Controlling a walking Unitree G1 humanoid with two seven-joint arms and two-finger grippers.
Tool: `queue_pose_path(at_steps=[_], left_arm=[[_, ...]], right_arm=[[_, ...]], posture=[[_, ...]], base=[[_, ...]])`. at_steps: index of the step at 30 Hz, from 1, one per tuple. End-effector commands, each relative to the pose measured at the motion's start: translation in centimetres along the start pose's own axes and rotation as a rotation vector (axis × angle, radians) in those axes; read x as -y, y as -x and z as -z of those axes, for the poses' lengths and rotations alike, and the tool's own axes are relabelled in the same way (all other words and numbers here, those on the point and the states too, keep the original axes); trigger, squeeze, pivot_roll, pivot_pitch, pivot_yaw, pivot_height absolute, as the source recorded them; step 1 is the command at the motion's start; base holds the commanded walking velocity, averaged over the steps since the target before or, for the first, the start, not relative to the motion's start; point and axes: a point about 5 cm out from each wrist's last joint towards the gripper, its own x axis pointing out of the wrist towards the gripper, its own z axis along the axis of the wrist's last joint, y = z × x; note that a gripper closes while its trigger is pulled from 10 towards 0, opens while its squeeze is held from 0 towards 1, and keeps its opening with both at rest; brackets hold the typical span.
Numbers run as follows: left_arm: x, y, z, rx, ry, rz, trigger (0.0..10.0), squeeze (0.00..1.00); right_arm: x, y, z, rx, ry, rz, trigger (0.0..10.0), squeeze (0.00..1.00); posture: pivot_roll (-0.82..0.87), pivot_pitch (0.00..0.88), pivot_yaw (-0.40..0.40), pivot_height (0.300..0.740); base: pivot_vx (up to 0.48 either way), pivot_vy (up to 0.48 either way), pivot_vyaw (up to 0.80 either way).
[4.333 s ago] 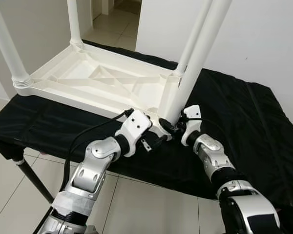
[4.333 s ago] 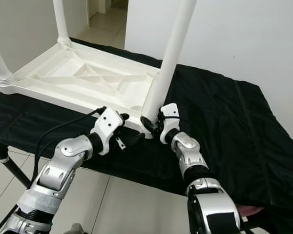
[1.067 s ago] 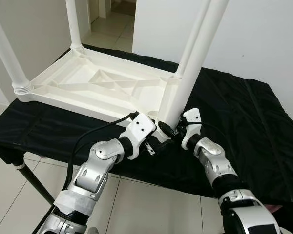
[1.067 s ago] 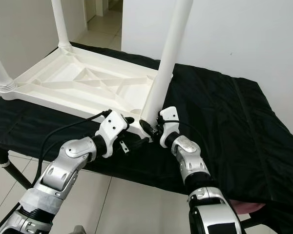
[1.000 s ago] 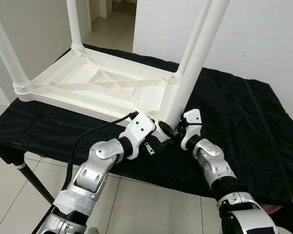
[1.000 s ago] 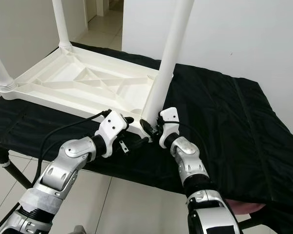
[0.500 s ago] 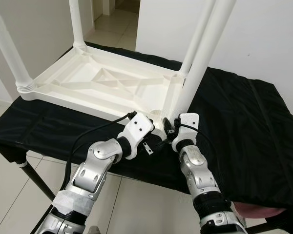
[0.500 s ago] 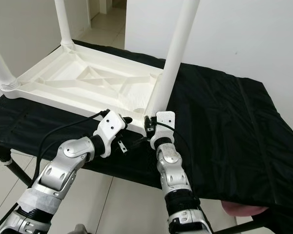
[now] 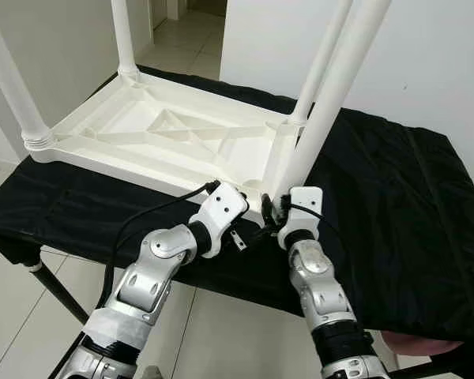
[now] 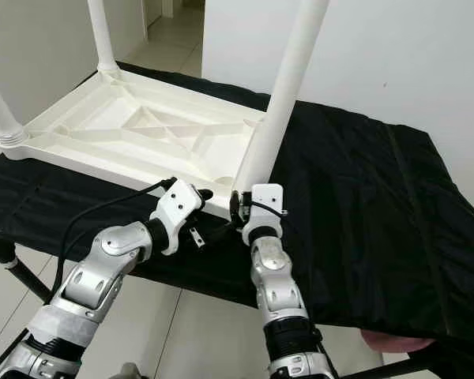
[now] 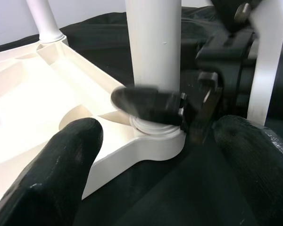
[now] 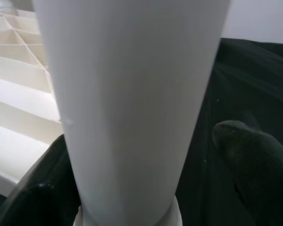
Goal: Building children table
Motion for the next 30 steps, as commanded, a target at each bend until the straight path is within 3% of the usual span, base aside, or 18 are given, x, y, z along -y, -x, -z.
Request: queue_pose_path(at_steps=[1,9,11,14,19,26,27,28,29,30], left_arm=[[0.1,0.0,-0.1,0.009,0.004,-0.034,10.0,0.00],[0.0,0.0,-0.2,0.009,0.003,-0.039,10.0,0.00],[0.1,0.1,-0.1,0.007,0.004,-0.042,10.0,0.00],[0.1,0.2,-0.1,0.007,0.004,-0.043,10.0,0.00],[-0.1,0.3,-0.1,0.002,-0.001,-0.041,10.0,0.00],[-0.4,0.2,-0.3,0.004,-0.009,-0.042,10.0,0.00],[-0.4,0.2,-0.3,0.005,-0.010,-0.042,10.0,0.00],[-0.4,0.2,-0.3,0.005,-0.010,-0.042,10.0,0.00],[-0.4,0.2,-0.3,0.005,-0.010,-0.041,10.0,0.00],[-0.4,0.2,-0.3,0.005,-0.009,-0.041,10.0,0.00]], right_arm=[[1.0,-0.2,-0.1,-0.012,-0.002,-0.010,10.0,0.00],[2.0,-0.9,-0.7,0.000,-0.002,-0.185,10.0,0.00],[2.6,-1.3,-0.9,0.001,0.041,-0.339,10.0,0.00],[3.0,-1.5,-0.9,0.004,0.074,-0.397,10.0,0.00],[3.6,-2.2,-0.1,-0.041,0.141,-0.597,10.0,0.00],[3.1,-3.0,0.8,-0.107,0.175,-0.683,10.0,0.00],[2.8,-3.2,1.0,-0.120,0.181,-0.693,6.7,0.00],[2.8,-3.2,1.0,-0.120,0.181,-0.693,6.7,0.00],[2.7,-3.4,1.0,-0.125,0.172,-0.697,0.0,0.00],[2.6,-3.5,1.1,-0.127,0.163,-0.699,0.0,0.00]], posture=[[0.01,0.000,-0.117,0.740],[0.01,0.000,-0.121,0.740],[0.03,0.000,-0.123,0.740],[0.03,0.000,-0.121,0.740],[0.02,0.000,-0.109,0.740],[0.02,0.000,-0.106,0.740],[0.03,0.000,-0.102,0.740],[0.03,0.000,-0.102,0.740],[0.03,0.000,-0.102,0.740],[0.03,0.000,-0.102,0.740]], base=[[0.000,0.000,0.00],[0.000,0.000,0.00],[0.000,0.000,0.00],[0.000,0.000,0.00],[0.000,0.000,0.00],[0.000,0.000,0.00],[0.000,0.000,0.00],[0.000,0.000,0.00],[0.000,0.000,0.00],[0.000,0.000,0.00]])
